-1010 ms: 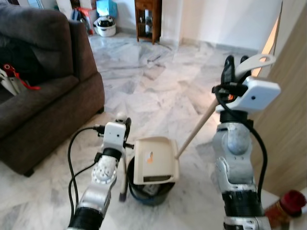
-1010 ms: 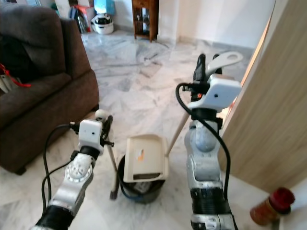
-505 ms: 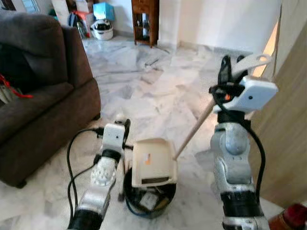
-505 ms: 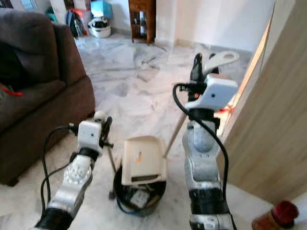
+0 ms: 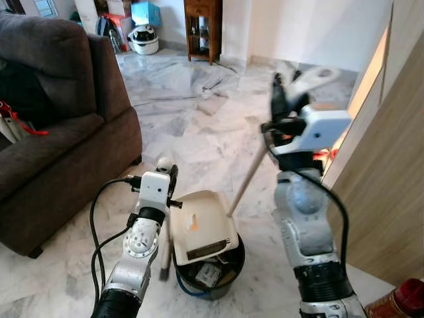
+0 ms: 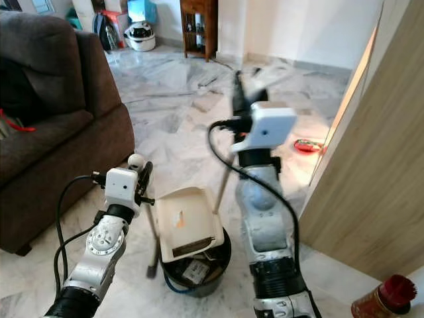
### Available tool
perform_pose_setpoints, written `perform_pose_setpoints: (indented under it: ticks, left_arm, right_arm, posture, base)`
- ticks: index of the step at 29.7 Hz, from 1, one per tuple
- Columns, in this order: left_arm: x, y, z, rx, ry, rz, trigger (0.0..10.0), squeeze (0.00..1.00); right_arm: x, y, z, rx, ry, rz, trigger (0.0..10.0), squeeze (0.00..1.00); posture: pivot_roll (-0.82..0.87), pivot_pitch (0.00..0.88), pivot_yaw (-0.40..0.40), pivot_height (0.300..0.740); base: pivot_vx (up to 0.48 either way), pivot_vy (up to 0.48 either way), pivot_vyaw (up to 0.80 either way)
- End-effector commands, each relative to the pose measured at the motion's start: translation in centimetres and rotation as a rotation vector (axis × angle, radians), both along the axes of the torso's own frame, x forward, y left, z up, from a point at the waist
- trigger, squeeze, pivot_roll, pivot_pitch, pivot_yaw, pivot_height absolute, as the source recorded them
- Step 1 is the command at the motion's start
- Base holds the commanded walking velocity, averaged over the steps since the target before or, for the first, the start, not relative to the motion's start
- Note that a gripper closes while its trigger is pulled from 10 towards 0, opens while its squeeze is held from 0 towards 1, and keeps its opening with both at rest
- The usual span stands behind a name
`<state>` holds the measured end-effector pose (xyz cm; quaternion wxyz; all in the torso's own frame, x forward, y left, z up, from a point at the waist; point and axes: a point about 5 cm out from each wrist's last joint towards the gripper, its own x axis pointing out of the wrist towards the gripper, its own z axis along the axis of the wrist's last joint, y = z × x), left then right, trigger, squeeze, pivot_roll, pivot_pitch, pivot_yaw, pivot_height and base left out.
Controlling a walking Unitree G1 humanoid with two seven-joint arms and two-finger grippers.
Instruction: Sweep floor
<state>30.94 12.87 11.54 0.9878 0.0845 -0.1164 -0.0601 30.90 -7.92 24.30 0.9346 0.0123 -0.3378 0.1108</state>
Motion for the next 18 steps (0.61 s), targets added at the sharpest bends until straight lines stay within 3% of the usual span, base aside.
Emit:
perform_pose_setpoints:
  ticks: [1,8,18]
  left_arm:
    - [0.2,0.1,1.4,0.005,-0.066,-0.006,10.0,0.00]
    - [0.2,-0.1,1.4,0.000,-0.068,-0.015,10.0,0.00]
    - [0.2,-0.1,1.5,0.000,-0.070,-0.019,10.0,0.00]
  right_arm:
    - [-0.9,1.1,1.8,-0.015,-0.108,0.045,10.0,0.00]
    - [-2.6,4.8,2.2,-0.037,-0.170,0.155,10.0,0.00]
    - [-4.1,7.4,1.4,-0.149,-0.223,0.207,10.0,0.00]
  posture:
    - [-0.02,0.000,0.046,0.740]
    - [-0.02,0.000,0.045,0.740]
    - [-0.02,0.000,0.042,0.740]
  base:
    - [0.000,0.000,0.00]
    - [0.000,0.000,0.00]
    - [0.000,0.000,0.00]
